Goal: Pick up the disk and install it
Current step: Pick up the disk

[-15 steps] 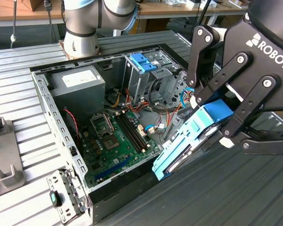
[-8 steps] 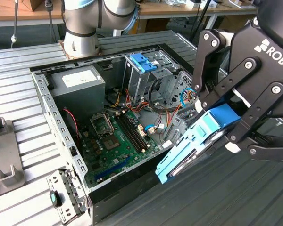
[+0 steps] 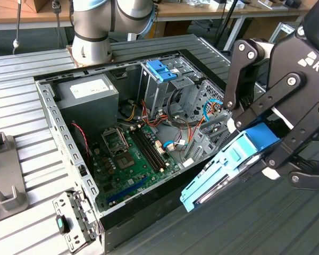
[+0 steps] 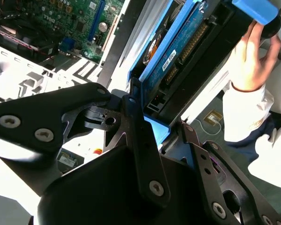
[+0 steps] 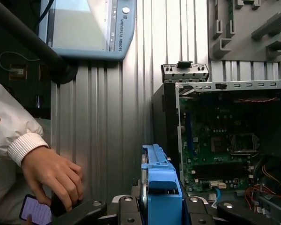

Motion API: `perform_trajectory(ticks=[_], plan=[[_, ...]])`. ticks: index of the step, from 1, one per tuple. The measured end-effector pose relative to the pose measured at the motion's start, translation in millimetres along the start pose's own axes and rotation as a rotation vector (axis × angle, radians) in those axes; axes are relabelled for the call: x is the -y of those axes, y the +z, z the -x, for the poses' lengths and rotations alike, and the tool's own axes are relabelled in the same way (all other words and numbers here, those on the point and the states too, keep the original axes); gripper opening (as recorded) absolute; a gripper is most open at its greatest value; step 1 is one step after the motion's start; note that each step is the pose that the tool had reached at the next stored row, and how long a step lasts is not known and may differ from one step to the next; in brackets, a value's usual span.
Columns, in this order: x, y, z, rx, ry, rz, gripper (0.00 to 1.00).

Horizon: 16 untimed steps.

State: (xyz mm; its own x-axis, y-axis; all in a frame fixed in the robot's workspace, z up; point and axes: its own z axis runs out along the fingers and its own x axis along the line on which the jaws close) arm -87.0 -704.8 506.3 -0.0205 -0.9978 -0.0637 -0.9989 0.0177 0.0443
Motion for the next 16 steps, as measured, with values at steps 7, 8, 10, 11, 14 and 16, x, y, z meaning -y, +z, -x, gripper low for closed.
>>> perform_trajectory(ticks=[7, 8, 10, 11, 14, 16], plan=[[2.5, 0.1, -7.4, 0.0001, 0.0, 0.0, 0.37], [2.8, 0.1, -8.2, 0.0001, 0.0, 0.0, 0.37], [3.4, 0.1, -9.8, 0.0, 0.0, 0.0, 0.37], [3.7, 0.1, -10.8, 0.0001, 0.0, 0.0, 0.37], [4.7, 0.1, -13.8, 0.0001, 0.0, 0.0, 0.37], [5.4, 0.2, -15.8, 0.0001, 0.0, 0.0, 0.37]])
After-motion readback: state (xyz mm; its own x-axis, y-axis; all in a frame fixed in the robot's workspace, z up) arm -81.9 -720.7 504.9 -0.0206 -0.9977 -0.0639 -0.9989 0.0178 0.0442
